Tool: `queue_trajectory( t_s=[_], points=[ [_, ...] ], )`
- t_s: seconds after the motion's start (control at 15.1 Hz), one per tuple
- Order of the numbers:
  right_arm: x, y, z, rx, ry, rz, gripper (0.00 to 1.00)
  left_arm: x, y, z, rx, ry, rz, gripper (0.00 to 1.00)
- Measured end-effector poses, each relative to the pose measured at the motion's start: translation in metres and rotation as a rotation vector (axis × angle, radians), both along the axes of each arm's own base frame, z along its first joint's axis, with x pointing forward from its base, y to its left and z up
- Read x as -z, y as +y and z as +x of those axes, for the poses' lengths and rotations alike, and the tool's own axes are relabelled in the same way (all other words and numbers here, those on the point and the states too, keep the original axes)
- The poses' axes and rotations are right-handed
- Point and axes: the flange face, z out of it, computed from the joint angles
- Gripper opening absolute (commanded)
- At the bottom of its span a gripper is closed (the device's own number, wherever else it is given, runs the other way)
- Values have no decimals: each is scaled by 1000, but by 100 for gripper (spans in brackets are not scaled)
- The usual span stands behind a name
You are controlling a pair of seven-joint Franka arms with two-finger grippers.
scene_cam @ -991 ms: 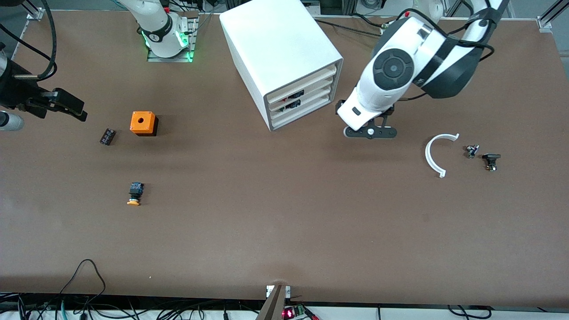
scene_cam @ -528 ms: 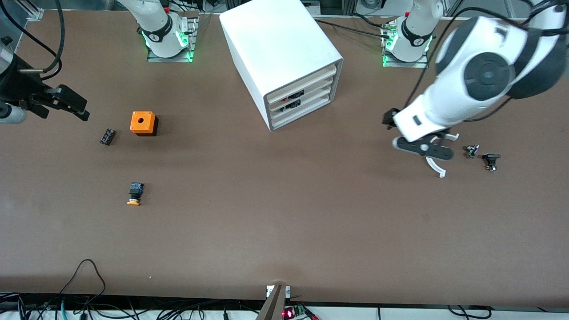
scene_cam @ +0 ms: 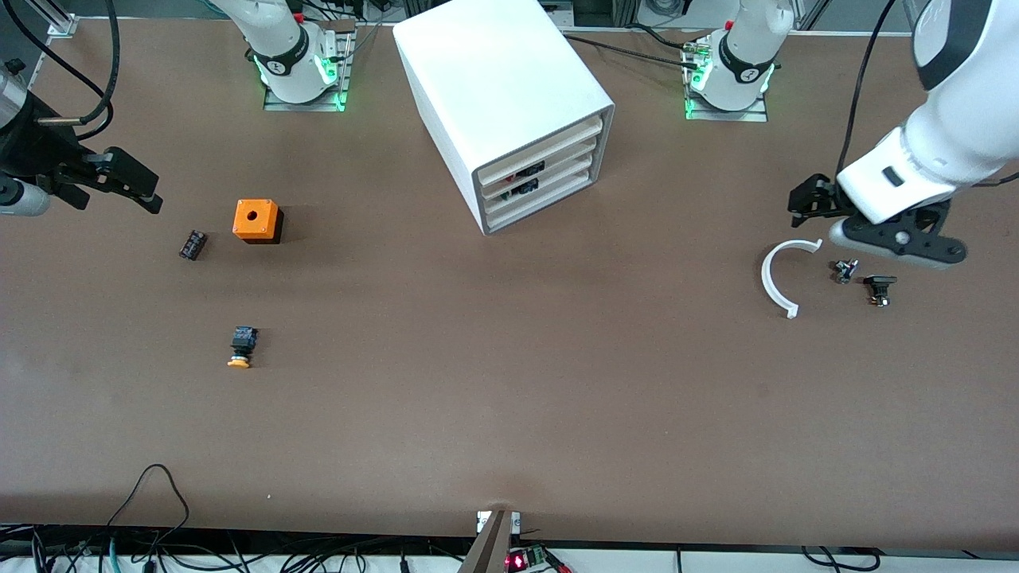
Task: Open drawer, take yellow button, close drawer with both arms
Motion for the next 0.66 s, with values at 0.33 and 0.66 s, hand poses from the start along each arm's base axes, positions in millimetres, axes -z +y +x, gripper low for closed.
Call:
queue_trajectory(
  t_s=[0.33,0.66],
  points=[
    [0,0,0,0,0,0,99,-7,23,-22,-51,-5,-35,100],
    [0,0,0,0,1,0,99,-7,31,-25,-70,37,-47,100]
  ],
)
